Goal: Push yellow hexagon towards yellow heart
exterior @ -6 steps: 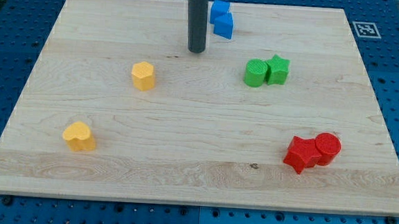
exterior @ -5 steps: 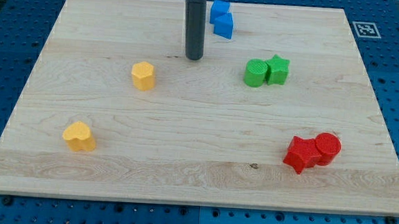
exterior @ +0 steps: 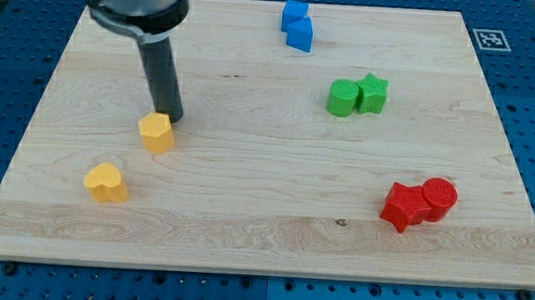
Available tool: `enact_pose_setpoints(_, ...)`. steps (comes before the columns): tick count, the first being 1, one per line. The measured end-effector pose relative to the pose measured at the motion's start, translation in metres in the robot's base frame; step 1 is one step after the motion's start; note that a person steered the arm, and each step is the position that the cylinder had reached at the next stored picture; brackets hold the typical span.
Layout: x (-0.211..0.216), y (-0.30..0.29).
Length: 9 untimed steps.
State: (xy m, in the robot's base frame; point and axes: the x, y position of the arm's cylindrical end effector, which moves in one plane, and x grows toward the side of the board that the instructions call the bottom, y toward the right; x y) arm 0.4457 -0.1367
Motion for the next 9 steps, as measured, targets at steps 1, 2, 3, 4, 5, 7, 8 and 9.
enact_pose_setpoints(1,0.002,-0.028)
enact_pose_setpoints(2,0.015,-0.040)
enact_pose_setpoints(3,0.003,-0.033)
enact_pose_setpoints(4,0.006,0.000)
enact_pose_setpoints(5,0.026,0.014)
enact_pose_setpoints(7,0.034,0.007)
enact_pose_setpoints(8,0.035,-0.017)
enact_pose_setpoints(9,0.043,-0.028)
